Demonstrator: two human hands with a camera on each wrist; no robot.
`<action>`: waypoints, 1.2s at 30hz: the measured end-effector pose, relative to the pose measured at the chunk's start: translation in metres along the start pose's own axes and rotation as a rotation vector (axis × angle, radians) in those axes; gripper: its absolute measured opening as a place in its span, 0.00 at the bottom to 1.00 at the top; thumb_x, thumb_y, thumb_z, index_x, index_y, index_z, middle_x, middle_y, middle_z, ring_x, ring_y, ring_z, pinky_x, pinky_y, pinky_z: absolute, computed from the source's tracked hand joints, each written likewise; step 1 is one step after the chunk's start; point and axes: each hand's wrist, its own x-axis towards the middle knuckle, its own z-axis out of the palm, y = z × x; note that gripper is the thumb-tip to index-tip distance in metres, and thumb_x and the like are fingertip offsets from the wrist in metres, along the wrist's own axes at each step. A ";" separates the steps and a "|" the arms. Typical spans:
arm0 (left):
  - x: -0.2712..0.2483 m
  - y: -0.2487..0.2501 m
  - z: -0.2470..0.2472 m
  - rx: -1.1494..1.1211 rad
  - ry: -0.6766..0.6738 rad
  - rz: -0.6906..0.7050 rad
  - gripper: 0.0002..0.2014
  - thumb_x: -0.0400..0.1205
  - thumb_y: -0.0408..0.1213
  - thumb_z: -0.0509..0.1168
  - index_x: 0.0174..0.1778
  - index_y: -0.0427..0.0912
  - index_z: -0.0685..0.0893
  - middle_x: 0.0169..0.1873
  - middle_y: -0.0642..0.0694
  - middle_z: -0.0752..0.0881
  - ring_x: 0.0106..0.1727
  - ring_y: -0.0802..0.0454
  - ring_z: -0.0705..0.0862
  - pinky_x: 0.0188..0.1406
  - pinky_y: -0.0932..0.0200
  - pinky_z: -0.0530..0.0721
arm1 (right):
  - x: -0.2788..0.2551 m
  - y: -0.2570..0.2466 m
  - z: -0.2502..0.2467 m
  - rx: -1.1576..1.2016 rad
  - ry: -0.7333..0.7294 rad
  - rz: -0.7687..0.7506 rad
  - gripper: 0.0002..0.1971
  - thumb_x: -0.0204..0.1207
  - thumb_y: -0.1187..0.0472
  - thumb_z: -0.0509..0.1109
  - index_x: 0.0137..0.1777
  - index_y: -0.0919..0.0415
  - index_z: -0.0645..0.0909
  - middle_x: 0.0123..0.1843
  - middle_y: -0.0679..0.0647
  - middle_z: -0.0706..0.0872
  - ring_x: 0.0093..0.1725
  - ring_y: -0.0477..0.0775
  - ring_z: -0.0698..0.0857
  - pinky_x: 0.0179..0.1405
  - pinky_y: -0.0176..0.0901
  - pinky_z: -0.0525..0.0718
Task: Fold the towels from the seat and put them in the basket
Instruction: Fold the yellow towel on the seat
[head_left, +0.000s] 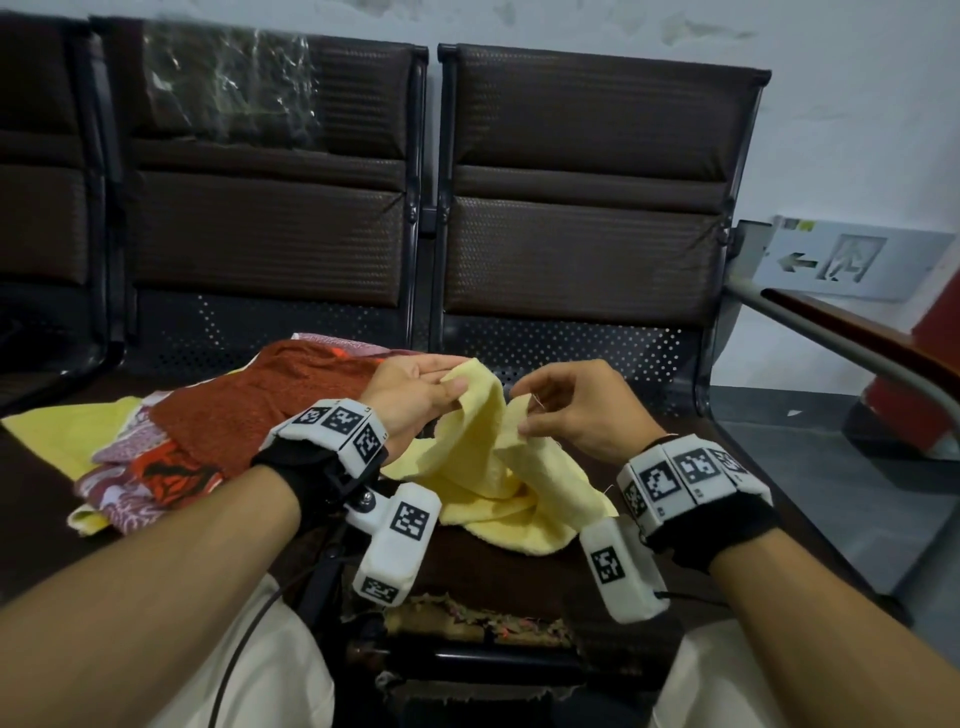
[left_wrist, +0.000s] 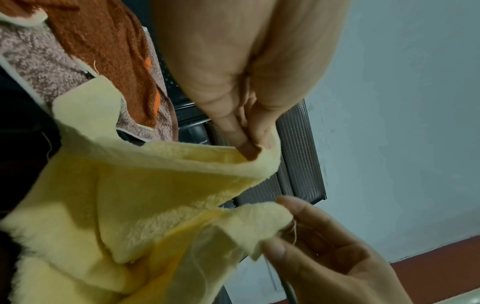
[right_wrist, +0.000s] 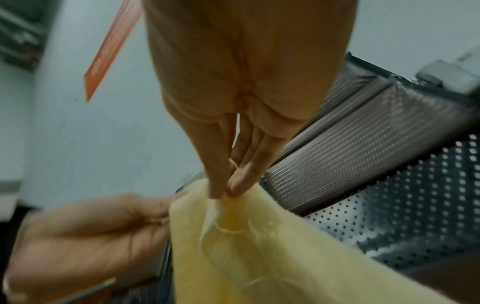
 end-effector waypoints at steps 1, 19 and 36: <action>0.000 0.000 -0.001 0.009 0.013 0.003 0.14 0.79 0.21 0.63 0.60 0.33 0.81 0.52 0.39 0.88 0.50 0.51 0.88 0.51 0.61 0.87 | 0.000 0.001 0.000 -0.095 0.008 0.000 0.14 0.65 0.66 0.81 0.48 0.50 0.88 0.39 0.46 0.88 0.39 0.39 0.86 0.41 0.23 0.80; 0.001 -0.002 0.006 0.257 0.098 -0.022 0.08 0.81 0.30 0.66 0.54 0.31 0.82 0.40 0.38 0.85 0.37 0.49 0.85 0.33 0.62 0.88 | 0.002 -0.005 0.008 -0.258 0.054 -0.168 0.05 0.68 0.57 0.79 0.43 0.53 0.89 0.46 0.44 0.81 0.45 0.39 0.80 0.44 0.26 0.74; -0.008 -0.010 0.017 0.441 -0.144 0.177 0.11 0.77 0.24 0.69 0.54 0.36 0.83 0.45 0.37 0.89 0.47 0.46 0.88 0.52 0.49 0.88 | 0.009 0.005 0.020 0.116 0.094 0.069 0.08 0.72 0.53 0.76 0.36 0.57 0.88 0.34 0.51 0.88 0.37 0.44 0.84 0.38 0.38 0.80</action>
